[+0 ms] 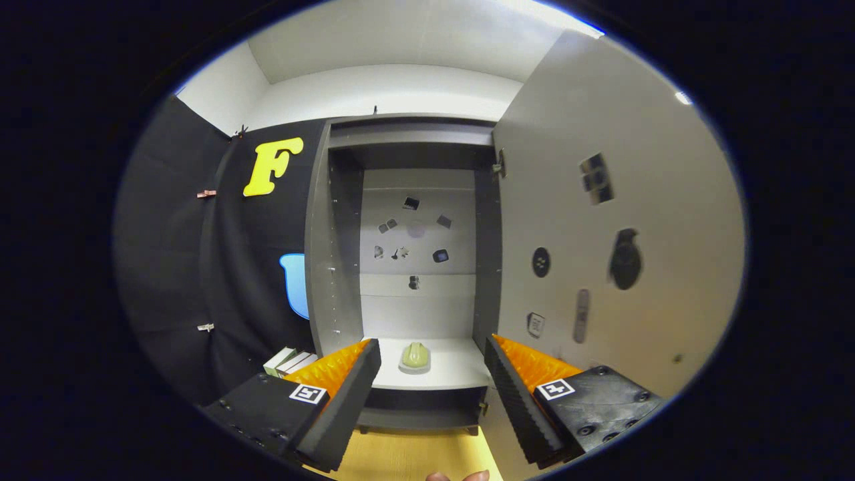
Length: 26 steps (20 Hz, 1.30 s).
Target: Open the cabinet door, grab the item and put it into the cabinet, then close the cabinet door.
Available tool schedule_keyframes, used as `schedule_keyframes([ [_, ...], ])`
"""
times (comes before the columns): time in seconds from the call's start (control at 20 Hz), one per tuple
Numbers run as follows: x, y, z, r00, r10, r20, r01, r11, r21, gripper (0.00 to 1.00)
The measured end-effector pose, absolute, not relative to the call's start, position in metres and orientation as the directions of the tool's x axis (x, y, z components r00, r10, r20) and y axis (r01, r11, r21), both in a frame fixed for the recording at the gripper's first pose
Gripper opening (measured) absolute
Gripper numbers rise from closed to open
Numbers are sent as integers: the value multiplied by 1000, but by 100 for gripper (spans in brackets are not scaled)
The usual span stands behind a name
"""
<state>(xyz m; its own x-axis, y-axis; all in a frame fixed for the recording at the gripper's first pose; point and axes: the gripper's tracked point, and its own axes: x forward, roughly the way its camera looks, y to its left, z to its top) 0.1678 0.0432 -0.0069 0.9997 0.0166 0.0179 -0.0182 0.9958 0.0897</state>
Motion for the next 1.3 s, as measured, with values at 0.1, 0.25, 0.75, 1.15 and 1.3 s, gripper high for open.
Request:
schedule_keyframes([
  [0.1, 146, 25, -2, 999, -26, 27, 24, 996, 87, 98],
  [0.25, 116, 3, 4, 997, -66, 40, 64, 996, 64, 98],
  [0.75, 33, -112, 16, 962, -269, 43, 264, 961, 87, 98],
  [1.15, 50, -219, -22, 895, -445, -3, 445, 894, 55, 98],
  [1.3, 73, -235, -43, 899, -435, -39, 437, 896, 74, 98],
])
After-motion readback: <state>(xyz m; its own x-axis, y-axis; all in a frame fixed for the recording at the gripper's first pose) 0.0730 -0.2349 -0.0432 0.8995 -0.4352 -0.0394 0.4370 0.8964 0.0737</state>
